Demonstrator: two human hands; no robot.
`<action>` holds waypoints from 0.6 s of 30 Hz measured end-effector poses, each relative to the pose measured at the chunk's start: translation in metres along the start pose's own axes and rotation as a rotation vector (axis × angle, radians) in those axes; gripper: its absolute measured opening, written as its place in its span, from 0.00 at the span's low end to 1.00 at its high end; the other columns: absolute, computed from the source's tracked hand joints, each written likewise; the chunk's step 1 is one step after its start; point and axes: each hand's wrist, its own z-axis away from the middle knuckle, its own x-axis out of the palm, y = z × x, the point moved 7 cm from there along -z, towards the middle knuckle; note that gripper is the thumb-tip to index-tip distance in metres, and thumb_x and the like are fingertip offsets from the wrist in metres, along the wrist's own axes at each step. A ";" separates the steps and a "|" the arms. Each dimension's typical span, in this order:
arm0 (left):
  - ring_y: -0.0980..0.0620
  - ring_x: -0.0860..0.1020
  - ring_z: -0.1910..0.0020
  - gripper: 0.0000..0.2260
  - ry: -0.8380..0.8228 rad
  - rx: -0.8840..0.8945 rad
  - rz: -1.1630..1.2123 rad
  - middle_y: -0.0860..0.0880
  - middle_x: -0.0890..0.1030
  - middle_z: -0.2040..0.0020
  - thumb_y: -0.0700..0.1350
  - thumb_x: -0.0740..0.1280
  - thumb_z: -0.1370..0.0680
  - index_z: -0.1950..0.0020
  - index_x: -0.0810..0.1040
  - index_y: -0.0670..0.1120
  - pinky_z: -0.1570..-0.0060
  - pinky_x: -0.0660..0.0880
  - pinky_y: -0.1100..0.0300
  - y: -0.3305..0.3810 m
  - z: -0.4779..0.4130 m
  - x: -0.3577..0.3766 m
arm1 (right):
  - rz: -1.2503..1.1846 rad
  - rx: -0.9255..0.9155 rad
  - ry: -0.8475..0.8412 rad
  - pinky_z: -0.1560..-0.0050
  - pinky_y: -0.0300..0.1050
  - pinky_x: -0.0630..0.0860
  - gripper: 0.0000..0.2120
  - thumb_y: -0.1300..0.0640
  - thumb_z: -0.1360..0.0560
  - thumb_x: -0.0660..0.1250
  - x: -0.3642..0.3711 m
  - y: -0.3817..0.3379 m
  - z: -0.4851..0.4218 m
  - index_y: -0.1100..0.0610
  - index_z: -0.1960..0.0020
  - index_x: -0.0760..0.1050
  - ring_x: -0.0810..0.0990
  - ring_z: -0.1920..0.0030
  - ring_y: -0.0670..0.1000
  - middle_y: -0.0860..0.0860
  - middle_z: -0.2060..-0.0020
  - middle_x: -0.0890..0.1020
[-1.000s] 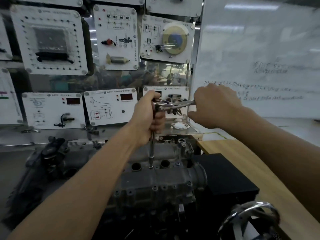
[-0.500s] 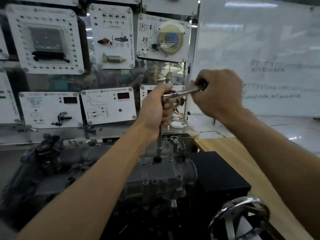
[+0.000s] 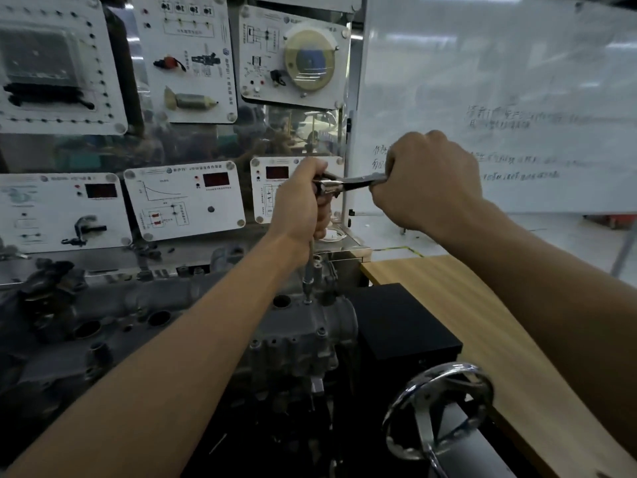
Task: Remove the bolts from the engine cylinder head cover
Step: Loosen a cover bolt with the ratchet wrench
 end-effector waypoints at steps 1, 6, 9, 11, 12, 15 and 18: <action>0.54 0.55 0.79 0.26 0.012 -0.006 0.006 0.55 0.60 0.78 0.52 0.58 0.20 0.80 0.64 0.52 0.78 0.54 0.61 0.000 0.000 -0.002 | -0.010 -0.003 -0.001 0.72 0.37 0.58 0.03 0.58 0.33 0.69 0.000 -0.003 0.000 0.55 0.63 0.74 0.66 0.74 0.49 0.49 0.70 0.68; 0.54 0.56 0.80 0.24 0.047 -0.029 0.030 0.54 0.60 0.78 0.53 0.58 0.21 0.78 0.65 0.52 0.79 0.56 0.63 -0.006 -0.002 -0.007 | -0.011 -0.005 -0.033 0.71 0.38 0.56 0.06 0.59 0.34 0.68 -0.004 -0.011 0.003 0.55 0.64 0.71 0.64 0.74 0.50 0.50 0.71 0.68; 0.55 0.56 0.80 0.24 0.050 -0.029 0.041 0.54 0.61 0.78 0.53 0.58 0.20 0.77 0.66 0.52 0.79 0.56 0.63 -0.006 -0.005 -0.007 | 0.017 -0.004 -0.086 0.71 0.40 0.56 0.08 0.58 0.31 0.68 -0.011 -0.017 0.008 0.56 0.63 0.68 0.63 0.73 0.50 0.50 0.70 0.67; 0.55 0.56 0.80 0.25 0.059 -0.045 0.066 0.54 0.61 0.78 0.53 0.58 0.20 0.79 0.67 0.52 0.80 0.56 0.63 -0.007 -0.008 -0.008 | 0.050 -0.030 -0.130 0.72 0.40 0.57 0.13 0.58 0.29 0.67 -0.018 -0.025 0.014 0.55 0.66 0.63 0.64 0.72 0.50 0.50 0.69 0.67; 0.55 0.56 0.80 0.26 0.063 -0.054 0.080 0.54 0.61 0.78 0.52 0.58 0.20 0.79 0.67 0.51 0.80 0.56 0.64 -0.007 -0.009 -0.010 | 0.070 -0.056 -0.153 0.72 0.40 0.57 0.15 0.58 0.27 0.66 -0.023 -0.032 0.018 0.54 0.67 0.61 0.64 0.72 0.50 0.50 0.69 0.68; 0.55 0.56 0.80 0.26 0.064 -0.075 0.083 0.54 0.60 0.79 0.52 0.58 0.21 0.80 0.66 0.51 0.80 0.55 0.63 -0.009 -0.014 -0.012 | 0.140 -0.147 -0.294 0.72 0.42 0.57 0.16 0.59 0.25 0.64 -0.038 -0.055 0.036 0.54 0.66 0.60 0.63 0.71 0.49 0.50 0.68 0.66; 0.54 0.58 0.77 0.24 0.052 -0.055 0.075 0.54 0.64 0.78 0.52 0.59 0.22 0.80 0.68 0.51 0.69 0.52 0.55 -0.011 -0.015 -0.008 | 0.204 -0.262 -0.441 0.70 0.43 0.61 0.13 0.59 0.24 0.63 -0.046 -0.077 0.051 0.56 0.64 0.60 0.65 0.68 0.51 0.51 0.65 0.67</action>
